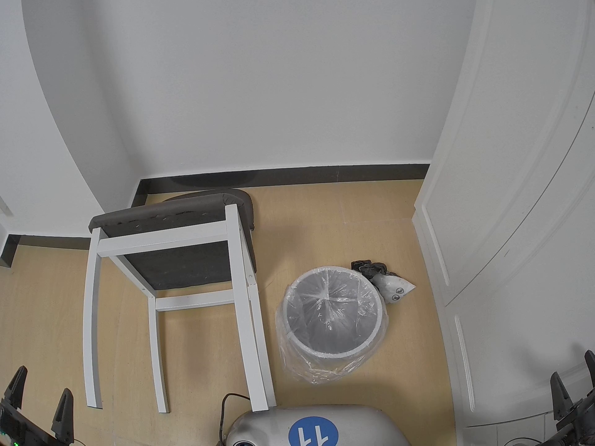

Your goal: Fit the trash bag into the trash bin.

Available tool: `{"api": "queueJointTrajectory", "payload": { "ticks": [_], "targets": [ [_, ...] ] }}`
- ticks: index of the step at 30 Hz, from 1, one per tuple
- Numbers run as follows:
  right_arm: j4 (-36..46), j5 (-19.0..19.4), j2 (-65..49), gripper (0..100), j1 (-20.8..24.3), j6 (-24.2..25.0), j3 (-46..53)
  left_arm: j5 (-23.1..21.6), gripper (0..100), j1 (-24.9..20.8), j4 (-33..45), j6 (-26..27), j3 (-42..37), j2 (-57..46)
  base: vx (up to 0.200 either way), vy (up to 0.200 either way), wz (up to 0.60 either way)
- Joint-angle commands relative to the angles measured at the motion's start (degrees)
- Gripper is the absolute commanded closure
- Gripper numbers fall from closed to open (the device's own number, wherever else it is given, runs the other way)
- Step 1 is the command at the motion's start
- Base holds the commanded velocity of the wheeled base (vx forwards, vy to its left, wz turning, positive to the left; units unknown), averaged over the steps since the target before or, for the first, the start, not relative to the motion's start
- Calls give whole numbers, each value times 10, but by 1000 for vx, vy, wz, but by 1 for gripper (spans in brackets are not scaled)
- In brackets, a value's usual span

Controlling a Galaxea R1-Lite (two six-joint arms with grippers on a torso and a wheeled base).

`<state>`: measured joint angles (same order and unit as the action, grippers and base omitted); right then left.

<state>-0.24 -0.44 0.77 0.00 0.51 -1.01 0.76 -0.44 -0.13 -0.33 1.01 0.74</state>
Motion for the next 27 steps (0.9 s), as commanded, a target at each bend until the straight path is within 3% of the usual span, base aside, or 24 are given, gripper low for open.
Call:
{"api": "queueJointTrajectory", "payload": {
  "ticks": [1, 27],
  "targets": [
    [0, 0, -8, 0, 0, 0, 10, 0, 0, 0, 0, 0, -10, -7, 0, 0, 0],
    [0, 0, -8, 0, 0, 0, 10, 0, 0, 0, 0, 0, -10, -7, 0, 0, 0]
  ]
}}
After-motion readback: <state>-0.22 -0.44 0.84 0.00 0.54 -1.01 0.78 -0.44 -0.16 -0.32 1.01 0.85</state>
